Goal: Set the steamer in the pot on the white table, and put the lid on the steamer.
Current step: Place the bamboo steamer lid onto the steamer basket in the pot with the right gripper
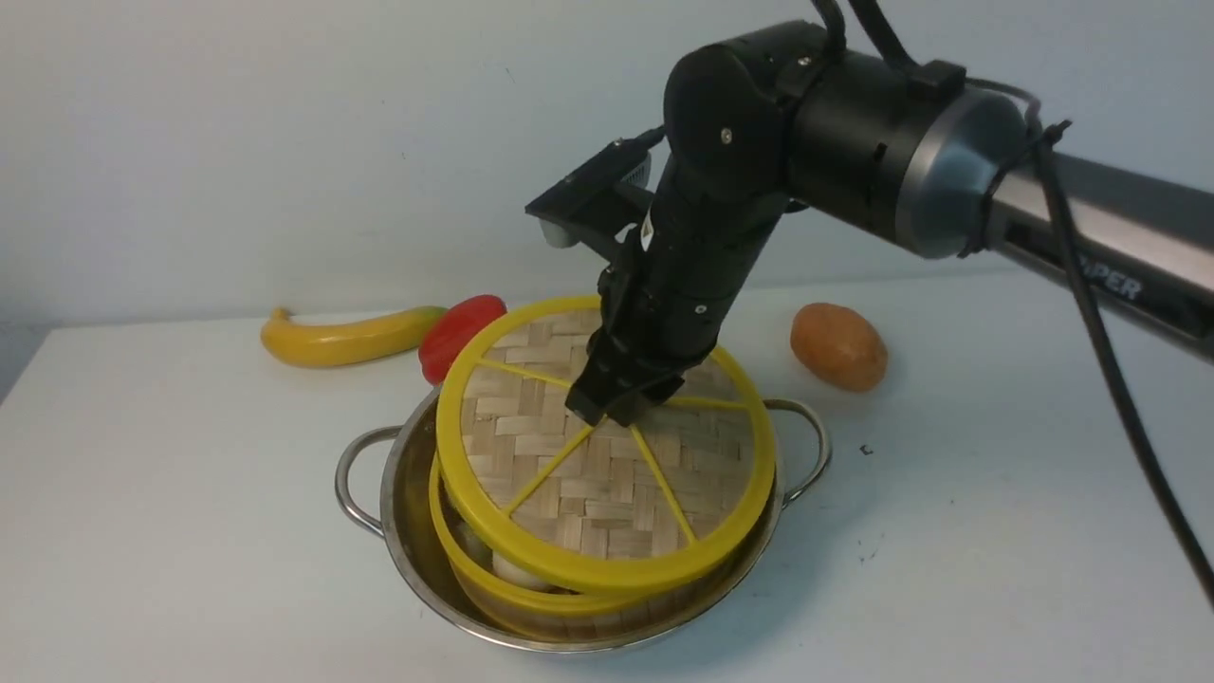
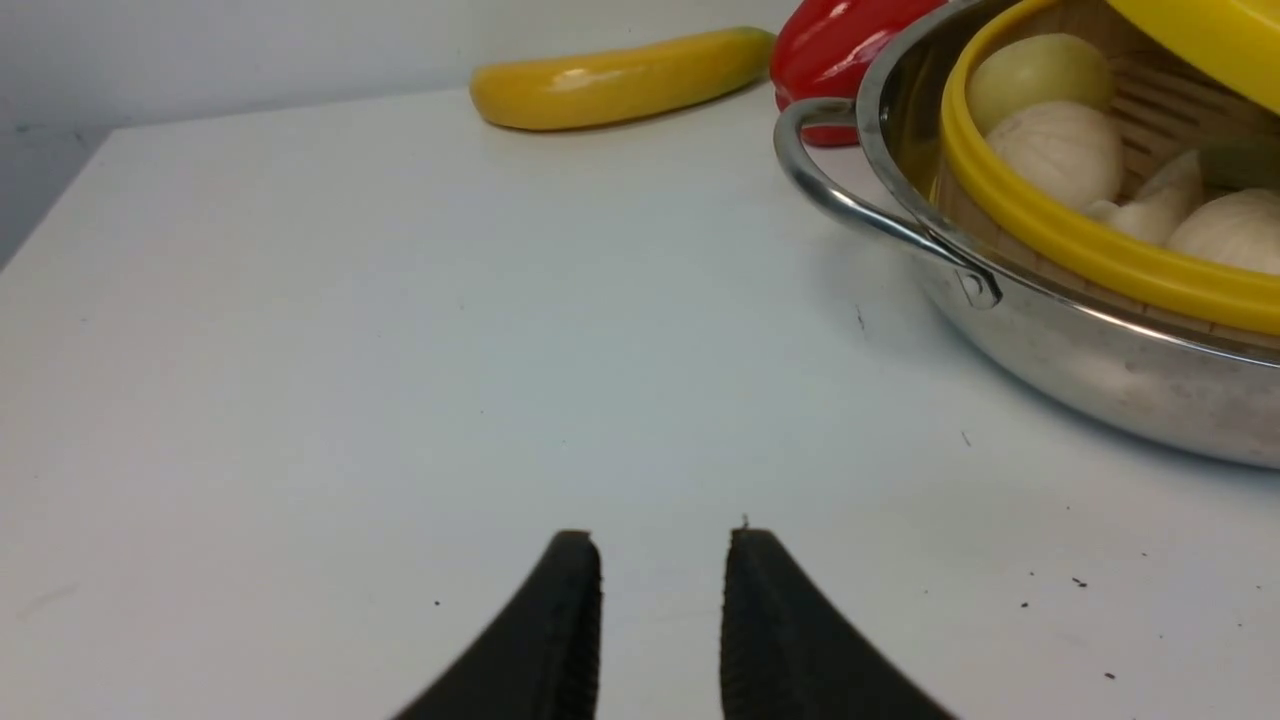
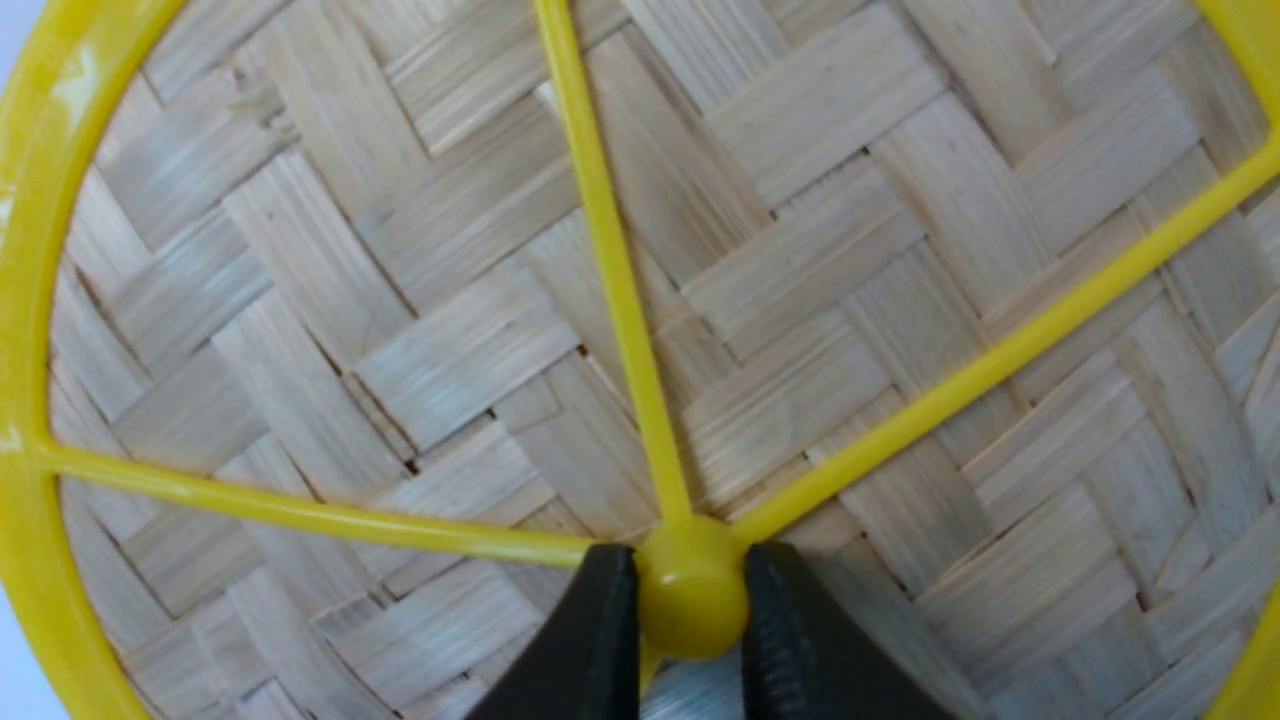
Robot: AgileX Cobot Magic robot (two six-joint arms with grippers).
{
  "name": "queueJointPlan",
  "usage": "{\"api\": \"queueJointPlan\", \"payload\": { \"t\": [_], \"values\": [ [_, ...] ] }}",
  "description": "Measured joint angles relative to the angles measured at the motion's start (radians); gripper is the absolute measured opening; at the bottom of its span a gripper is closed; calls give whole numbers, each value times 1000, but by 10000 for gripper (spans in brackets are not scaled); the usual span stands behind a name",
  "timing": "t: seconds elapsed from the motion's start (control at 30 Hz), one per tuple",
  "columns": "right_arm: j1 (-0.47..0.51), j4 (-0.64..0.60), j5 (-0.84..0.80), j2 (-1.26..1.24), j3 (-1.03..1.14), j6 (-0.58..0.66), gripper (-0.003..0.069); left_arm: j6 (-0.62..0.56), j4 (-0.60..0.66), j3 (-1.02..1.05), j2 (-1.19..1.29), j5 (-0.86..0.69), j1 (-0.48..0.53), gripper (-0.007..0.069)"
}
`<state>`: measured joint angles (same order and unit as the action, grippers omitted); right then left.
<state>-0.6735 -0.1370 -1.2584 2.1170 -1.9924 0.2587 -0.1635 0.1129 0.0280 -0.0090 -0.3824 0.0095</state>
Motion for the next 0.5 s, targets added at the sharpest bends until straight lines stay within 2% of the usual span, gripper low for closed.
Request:
{"api": "queueJointPlan", "payload": {
  "t": [0.5],
  "values": [
    [-17,-49,8,53,-81,0,117,0,0,0,0,0,0,176]
  ]
}}
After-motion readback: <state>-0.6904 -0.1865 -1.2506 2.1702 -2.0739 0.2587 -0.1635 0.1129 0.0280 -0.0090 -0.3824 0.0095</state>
